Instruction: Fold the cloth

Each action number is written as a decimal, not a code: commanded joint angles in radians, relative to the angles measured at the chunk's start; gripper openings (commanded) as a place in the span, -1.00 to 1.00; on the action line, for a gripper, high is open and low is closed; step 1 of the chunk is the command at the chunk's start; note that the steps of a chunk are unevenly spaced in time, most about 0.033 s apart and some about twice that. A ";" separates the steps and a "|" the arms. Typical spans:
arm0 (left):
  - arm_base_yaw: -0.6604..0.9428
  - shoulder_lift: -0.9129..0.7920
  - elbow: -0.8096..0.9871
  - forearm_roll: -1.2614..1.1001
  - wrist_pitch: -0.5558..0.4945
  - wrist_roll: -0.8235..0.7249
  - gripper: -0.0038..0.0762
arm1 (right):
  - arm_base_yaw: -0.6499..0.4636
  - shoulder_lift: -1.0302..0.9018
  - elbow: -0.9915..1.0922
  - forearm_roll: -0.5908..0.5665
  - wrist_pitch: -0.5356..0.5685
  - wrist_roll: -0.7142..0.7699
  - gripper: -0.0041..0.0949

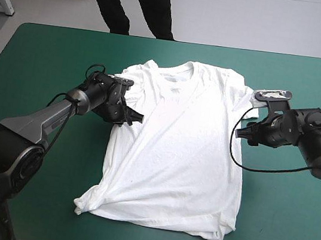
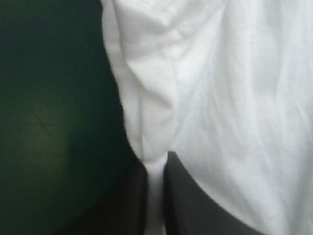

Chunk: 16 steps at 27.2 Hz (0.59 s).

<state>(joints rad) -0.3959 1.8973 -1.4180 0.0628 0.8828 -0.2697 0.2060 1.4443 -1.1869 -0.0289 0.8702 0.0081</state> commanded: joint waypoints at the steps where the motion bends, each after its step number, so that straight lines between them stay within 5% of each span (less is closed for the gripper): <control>1: 0.002 -0.040 -0.026 0.010 -0.014 0.009 -0.93 | -0.009 0.038 -0.035 0.039 -0.038 -0.033 0.25; 16: -0.001 -0.040 -0.026 -0.043 -0.010 0.034 -0.93 | -0.009 0.326 -0.210 0.078 -0.090 -0.061 0.25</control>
<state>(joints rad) -0.3959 1.8985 -1.4180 0.0406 0.8798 -0.2365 0.2060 1.7801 -1.3379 0.0495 0.8127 -0.0405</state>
